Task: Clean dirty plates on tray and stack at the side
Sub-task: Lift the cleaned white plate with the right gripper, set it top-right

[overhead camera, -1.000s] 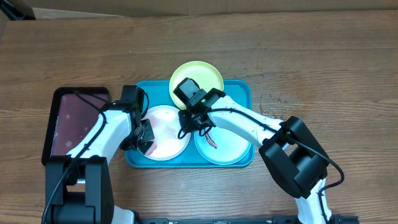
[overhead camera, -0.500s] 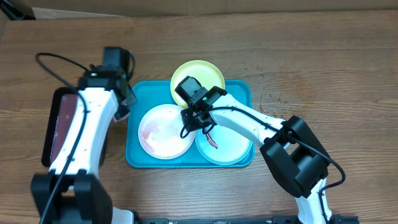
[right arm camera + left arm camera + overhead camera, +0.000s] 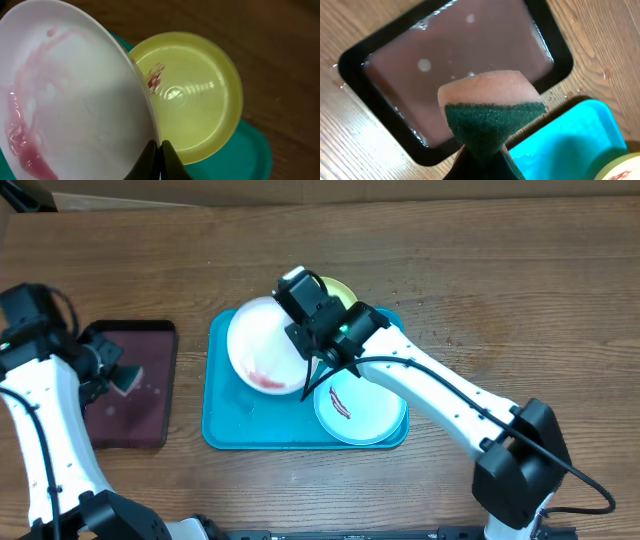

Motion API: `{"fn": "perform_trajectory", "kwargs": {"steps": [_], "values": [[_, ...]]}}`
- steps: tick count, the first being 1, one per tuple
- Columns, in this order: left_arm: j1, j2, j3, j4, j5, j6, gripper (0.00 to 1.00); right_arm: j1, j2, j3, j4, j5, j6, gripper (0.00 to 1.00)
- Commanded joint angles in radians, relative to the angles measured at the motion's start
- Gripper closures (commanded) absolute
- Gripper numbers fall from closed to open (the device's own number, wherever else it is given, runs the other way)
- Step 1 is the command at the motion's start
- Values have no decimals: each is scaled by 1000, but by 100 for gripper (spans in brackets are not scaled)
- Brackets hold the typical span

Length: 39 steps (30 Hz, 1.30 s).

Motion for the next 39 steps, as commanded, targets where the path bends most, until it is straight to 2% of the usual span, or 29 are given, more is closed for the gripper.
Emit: {"fn": "perform_trajectory", "kwargs": {"steps": [1, 5, 9, 11, 19, 23, 39], "values": [[42, -8, 1, -6, 57, 6, 96, 33, -25, 47, 4, 170, -109, 96], [58, -5, 1, 0, 63, 6, 96, 79, -25, 53, 27, 179, -250, 96], [58, -3, 1, 14, 63, 6, 96, 131, -25, 53, 109, 314, -357, 96], [58, -3, 1, 20, 63, 6, 96, 164, -25, 53, 166, 388, -463, 96], [58, 3, 0, 37, 51, 6, 96, 225, -25, 53, 277, 516, -721, 96], [61, 3, 0, 38, 51, 6, 96, 228, -25, 53, 314, 582, -732, 96], [61, 3, 0, 37, 52, 10, 96, 227, -25, 53, 342, 581, -732, 96]]}}
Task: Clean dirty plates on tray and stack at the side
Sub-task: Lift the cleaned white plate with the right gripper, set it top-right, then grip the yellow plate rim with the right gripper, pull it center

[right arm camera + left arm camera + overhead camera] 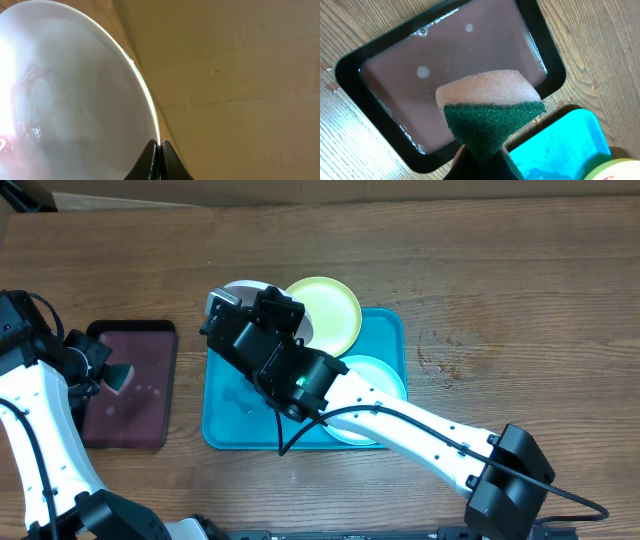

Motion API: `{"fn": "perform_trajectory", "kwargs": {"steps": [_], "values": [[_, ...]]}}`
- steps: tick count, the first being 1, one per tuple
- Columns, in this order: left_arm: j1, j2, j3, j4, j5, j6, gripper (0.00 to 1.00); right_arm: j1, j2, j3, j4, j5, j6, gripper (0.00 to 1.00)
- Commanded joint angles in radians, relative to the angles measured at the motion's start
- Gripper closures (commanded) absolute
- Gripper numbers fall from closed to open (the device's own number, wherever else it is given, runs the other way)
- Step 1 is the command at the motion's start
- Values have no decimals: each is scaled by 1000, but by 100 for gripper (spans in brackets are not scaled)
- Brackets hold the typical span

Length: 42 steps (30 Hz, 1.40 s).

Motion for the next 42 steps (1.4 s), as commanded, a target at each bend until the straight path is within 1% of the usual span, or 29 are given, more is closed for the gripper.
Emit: {"fn": "perform_trajectory", "kwargs": {"steps": [1, 6, 9, 11, 14, 16, 19, 23, 25, 26, 29, 30, 34, 37, 42], "values": [[7, 3, 0, 3, 3, 10, 96, -2, -23, 29, 19, 18, -1, 96], [7, 3, 0, 4, 3, 11, 96, -11, -23, 28, 17, -12, 28, 96], [7, 3, 0, 3, 3, 14, 96, -44, -23, 28, 10, -86, 142, 96], [7, 3, 0, 3, 3, 15, 96, -81, -23, 28, -7, -161, 262, 96], [7, 3, 0, 3, 4, 27, 96, -167, -23, 29, -27, -283, 593, 96], [7, 3, 0, 3, 4, 29, 96, -237, -23, 29, -56, -430, 758, 96], [7, 3, 0, 3, 4, 29, 96, -361, -23, 29, -106, -699, 906, 96], [7, 3, 0, 4, 3, 37, 96, -574, -23, 28, -144, -1069, 1033, 96], [7, 3, 0, 4, 4, 37, 96, -691, -23, 28, -167, -1202, 1069, 96], [7, 3, 0, 4, 3, 37, 96, -741, -23, 28, -181, -1234, 1071, 96], [7, 3, 0, 3, 4, 37, 96, -904, -23, 27, -272, -1220, 1070, 96], [6, 3, 0, 3, 6, 37, 96, -978, -21, 27, -332, -1170, 1070, 96], [5, 3, 0, 4, 7, 36, 96, -1124, -11, 26, -466, -1016, 1070, 96], [5, 3, 0, 4, 7, 36, 96, -1181, 10, 23, -501, -948, 1070, 96], [5, 3, 0, 3, 7, 36, 96, -1218, 49, -32, -455, -919, 1070, 96]]}}
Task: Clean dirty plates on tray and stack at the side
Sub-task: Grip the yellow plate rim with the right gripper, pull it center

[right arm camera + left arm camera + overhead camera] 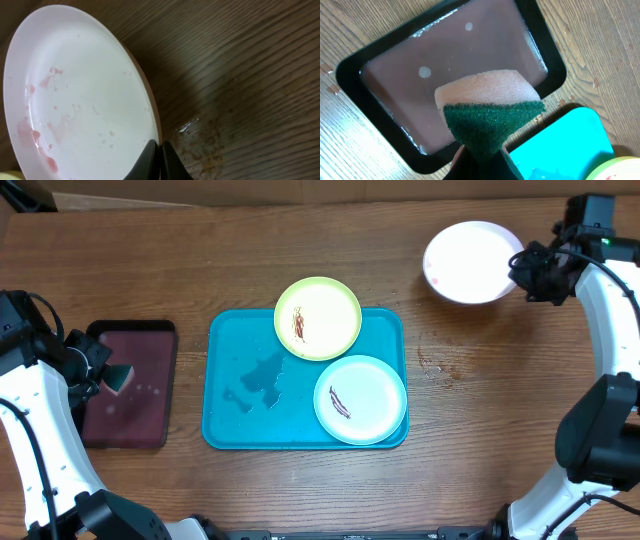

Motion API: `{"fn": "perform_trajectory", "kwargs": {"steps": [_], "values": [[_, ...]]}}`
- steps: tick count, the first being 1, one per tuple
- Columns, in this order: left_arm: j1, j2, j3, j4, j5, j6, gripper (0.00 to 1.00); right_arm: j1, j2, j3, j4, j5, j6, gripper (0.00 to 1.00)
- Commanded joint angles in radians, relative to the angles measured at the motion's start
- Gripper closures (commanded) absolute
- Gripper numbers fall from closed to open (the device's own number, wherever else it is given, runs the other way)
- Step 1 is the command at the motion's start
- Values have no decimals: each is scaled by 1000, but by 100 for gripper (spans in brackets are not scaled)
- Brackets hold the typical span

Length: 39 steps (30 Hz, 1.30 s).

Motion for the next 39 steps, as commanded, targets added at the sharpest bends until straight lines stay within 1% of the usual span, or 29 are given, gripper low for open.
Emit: {"fn": "perform_trajectory", "kwargs": {"steps": [1, 11, 12, 13, 15, 16, 17, 18, 20, 22, 24, 26, 28, 29, 30, 32, 34, 39], "values": [[5, 3, 0, 3, 7, 16, 96, -3, 40, -49, 37, 38, 11, 96], [5, 3, 0, 3, 7, 16, 96, 3, 109, -146, 121, 38, 21, 96], [5, 3, 0, 4, 7, 16, 96, 3, 113, -147, 121, 36, 27, 87], [5, 3, 0, 4, 7, 16, 96, 3, 113, -148, 120, 29, 26, 75], [5, 3, 0, 4, 7, 16, 96, 8, 113, -148, 121, -5, 26, 58], [5, 3, 0, 5, 7, 16, 96, 13, 113, -148, 124, -50, 16, 51], [5, 3, 0, 5, 7, 16, 96, 18, 113, -148, 126, -105, -15, 47], [5, 3, 0, 6, 7, 16, 96, 28, 113, -148, 132, -201, -72, 45], [5, 3, 0, 8, 7, 16, 96, 55, 113, -148, 145, -340, -132, 43], [5, 3, 0, 8, 7, 16, 96, 93, 113, -148, 167, -412, -141, 41], [5, 3, 0, 8, 7, 16, 96, 156, 113, -148, 200, -427, -141, 40], [5, 3, 0, 8, 7, 16, 96, 224, 113, -148, 238, -398, -141, 39], [5, 3, 0, 7, 7, 16, 96, 303, 113, -148, 288, -302, -141, 32], [5, 3, 0, 7, 7, 16, 96, 339, 114, -148, 307, -238, -140, 28], [5, 3, 0, 6, 7, 16, 96, 396, 116, -148, 333, -121, -140, 25], [5, 3, 0, 3, 7, 16, 96, 462, 125, -148, 354, 4, -140, 22], [5, 3, 0, 3, 7, 16, 96, 533, 147, -148, 369, 77, -135, 22], [5, 3, 0, 3, 7, 16, 96, 614, 186, -148, 386, 83, -128, 23]]}}
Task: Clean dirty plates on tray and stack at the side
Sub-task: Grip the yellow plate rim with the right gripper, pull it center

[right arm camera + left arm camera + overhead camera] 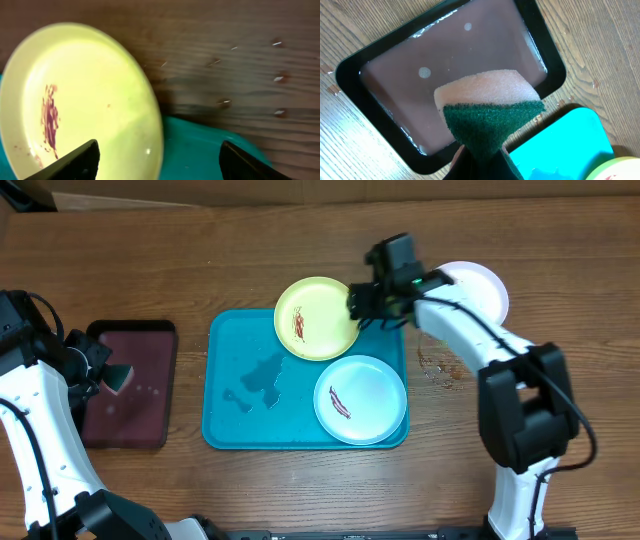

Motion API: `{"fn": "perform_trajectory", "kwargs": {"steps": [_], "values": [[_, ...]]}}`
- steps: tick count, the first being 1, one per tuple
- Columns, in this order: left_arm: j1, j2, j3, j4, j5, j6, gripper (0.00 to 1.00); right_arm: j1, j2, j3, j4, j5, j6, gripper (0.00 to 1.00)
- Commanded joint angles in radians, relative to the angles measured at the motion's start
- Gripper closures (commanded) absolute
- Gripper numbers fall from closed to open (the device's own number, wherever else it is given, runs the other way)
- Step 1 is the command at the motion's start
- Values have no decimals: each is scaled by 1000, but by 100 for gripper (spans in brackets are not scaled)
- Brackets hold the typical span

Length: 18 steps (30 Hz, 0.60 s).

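A yellow plate [317, 318] with a red smear lies on the far edge of the blue tray [240, 420]. A pale blue plate [360, 398], also smeared, sits at the tray's right front. The white plate [480, 290] lies on the table right of the tray. My right gripper [365, 305] is open over the yellow plate's [75, 100] right rim, fingers [82, 160] wide apart with nothing between them. At the left, my left gripper [480, 162] is shut on a sponge [490, 115], green side towards the jaws, above the black water tray [350, 75].
The black tray [128, 395] of reddish water lies left of the blue tray. Small wet patches show on the blue tray's floor [262, 375]. Droplets mark the wood [440, 365] between the blue tray and the white plate.
The white plate, held by my right gripper at the far right, now lies on the table there. The right gripper is open at the yellow plate's rim. The left arm has not moved.
My right gripper was shut on the smeared white plate's rim over the blue tray. Then it held the plate tilted at the tray's far left, then over the table at the far right. Now the plate lies there, released. The left gripper held the sponge throughout.
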Motion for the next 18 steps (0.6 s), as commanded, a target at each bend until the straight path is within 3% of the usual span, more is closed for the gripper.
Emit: {"fn": "perform_trajectory", "kwargs": {"steps": [1, 8, 11, 18], "values": [[5, 3, 0, 2, 7, 16, 96, 33, 42, 2, 16, 90, 4, 25], [5, 3, 0, -2, 7, 16, 96, 40, 47, 0, 17, 93, 4, 37], [5, 3, 0, -1, 7, 16, 96, 41, 50, 0, 17, 90, 4, 51], [5, 3, 0, -2, 7, 16, 96, 43, 76, 0, 18, 33, 4, 69]]}}
